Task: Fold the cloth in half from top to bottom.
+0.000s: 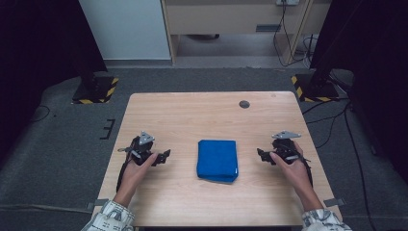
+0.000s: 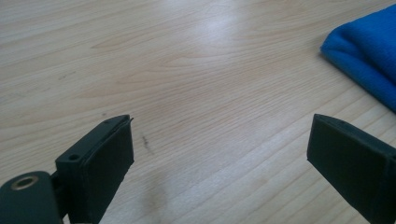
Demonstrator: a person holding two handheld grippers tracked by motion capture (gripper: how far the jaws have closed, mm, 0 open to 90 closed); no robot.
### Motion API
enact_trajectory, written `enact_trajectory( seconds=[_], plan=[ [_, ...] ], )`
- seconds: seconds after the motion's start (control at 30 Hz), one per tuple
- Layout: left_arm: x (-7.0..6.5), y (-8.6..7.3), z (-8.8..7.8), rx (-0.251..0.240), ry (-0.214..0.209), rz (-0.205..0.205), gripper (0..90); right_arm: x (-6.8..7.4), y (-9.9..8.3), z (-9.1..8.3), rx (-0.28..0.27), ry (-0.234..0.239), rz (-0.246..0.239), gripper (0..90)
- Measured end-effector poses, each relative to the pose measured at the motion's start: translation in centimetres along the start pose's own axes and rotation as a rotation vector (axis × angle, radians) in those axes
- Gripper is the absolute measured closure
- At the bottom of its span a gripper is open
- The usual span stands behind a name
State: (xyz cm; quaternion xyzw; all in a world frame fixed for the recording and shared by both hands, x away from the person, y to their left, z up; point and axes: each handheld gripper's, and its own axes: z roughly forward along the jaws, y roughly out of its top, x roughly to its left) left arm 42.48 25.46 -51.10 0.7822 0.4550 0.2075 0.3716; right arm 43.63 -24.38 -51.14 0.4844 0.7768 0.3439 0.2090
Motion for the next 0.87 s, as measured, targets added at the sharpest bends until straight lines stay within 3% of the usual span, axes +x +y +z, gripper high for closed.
enact_trajectory(
  seconds=[0.13,0.37,0.5,0.67,0.87],
  plan=[
    [0.7,-0.3,0.2,0.02,0.019,-0.002,7.0,-1.1,-0.4,0.3,0.011,-0.008,0.034,11.0],
    [1.1,-0.9,1.5,0.091,0.05,0.019,6.9,-2.5,-1.2,1.7,0.049,-0.077,0.095,12.1],
    [1.0,-1.2,2.0,0.112,0.058,0.036,6.3,-2.3,-1.4,2.2,0.045,-0.101,0.096,10.3],
    [1.2,-1.6,2.2,0.097,0.031,-0.005,3.1,-1.7,-1.5,2.4,0.024,-0.107,0.085,8.2],
    [1.1,-1.6,2.2,0.1,0.028,-0.001,2.0,-1.5,-1.6,2.3,0.025,-0.103,0.084,8.2]
  ],
)
